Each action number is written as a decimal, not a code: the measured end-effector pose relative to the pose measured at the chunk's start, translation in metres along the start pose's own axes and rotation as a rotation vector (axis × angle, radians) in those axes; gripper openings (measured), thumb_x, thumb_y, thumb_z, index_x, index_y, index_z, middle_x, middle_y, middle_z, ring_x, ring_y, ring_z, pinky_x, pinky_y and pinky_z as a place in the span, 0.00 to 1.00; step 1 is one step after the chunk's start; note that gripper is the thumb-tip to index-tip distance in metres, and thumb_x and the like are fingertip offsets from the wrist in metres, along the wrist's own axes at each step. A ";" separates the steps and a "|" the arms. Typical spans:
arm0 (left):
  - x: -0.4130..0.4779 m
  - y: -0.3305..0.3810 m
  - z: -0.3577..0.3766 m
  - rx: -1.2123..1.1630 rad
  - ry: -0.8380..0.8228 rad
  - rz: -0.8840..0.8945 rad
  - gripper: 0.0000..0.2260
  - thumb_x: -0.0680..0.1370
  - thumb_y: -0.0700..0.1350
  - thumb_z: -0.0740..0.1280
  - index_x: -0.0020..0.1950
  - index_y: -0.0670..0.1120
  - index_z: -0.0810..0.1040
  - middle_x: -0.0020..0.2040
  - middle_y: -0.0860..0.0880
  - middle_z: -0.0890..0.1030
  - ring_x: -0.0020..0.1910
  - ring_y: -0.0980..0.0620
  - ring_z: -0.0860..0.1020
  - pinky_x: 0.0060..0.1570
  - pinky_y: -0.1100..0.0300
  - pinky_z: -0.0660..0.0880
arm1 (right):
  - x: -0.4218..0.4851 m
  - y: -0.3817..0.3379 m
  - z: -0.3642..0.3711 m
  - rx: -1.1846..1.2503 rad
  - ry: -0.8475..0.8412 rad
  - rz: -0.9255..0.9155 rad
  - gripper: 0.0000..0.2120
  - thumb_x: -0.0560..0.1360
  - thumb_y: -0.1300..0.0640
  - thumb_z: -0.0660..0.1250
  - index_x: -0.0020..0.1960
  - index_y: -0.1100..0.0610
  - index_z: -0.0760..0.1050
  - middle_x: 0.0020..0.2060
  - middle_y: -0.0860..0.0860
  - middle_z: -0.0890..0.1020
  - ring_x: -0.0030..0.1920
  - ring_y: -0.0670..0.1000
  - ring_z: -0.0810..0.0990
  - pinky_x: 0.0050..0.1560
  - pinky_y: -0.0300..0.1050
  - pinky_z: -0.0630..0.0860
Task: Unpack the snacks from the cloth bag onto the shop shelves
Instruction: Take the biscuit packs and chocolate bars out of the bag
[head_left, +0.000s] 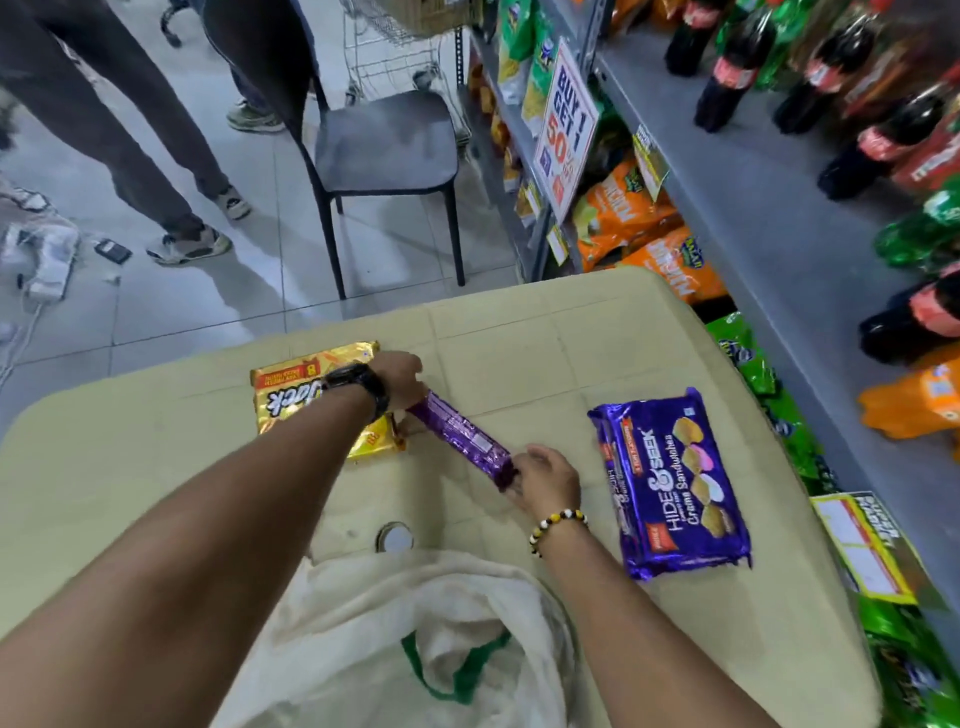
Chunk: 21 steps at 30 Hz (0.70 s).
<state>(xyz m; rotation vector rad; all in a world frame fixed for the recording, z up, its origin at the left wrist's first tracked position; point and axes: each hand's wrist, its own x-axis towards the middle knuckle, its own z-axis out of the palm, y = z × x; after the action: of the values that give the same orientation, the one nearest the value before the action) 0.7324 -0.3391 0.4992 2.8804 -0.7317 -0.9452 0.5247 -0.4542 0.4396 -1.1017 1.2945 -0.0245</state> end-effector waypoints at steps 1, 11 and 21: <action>0.002 0.004 0.002 -0.012 -0.015 0.001 0.11 0.78 0.46 0.63 0.56 0.43 0.80 0.59 0.43 0.82 0.57 0.43 0.79 0.56 0.53 0.76 | 0.003 0.001 0.002 0.035 0.001 0.018 0.16 0.55 0.54 0.72 0.43 0.52 0.79 0.50 0.59 0.84 0.46 0.58 0.84 0.47 0.60 0.83; -0.038 -0.029 0.003 -0.491 0.085 0.043 0.08 0.77 0.46 0.66 0.45 0.47 0.85 0.46 0.45 0.86 0.47 0.44 0.82 0.48 0.56 0.78 | -0.034 -0.008 0.003 0.103 0.021 -0.124 0.07 0.69 0.64 0.76 0.43 0.56 0.80 0.44 0.57 0.84 0.43 0.54 0.83 0.43 0.48 0.81; -0.183 -0.168 0.038 -1.255 0.139 -0.245 0.03 0.78 0.41 0.71 0.45 0.42 0.81 0.36 0.45 0.77 0.33 0.51 0.74 0.39 0.57 0.77 | -0.123 -0.006 0.078 -0.093 -0.247 -0.216 0.10 0.65 0.63 0.79 0.44 0.56 0.83 0.40 0.54 0.85 0.39 0.50 0.82 0.40 0.45 0.78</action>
<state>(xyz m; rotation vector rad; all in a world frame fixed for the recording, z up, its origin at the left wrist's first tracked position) 0.6534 -0.1043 0.5422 1.8587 0.2292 -0.7666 0.5457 -0.3382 0.5250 -1.2782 0.9613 0.0105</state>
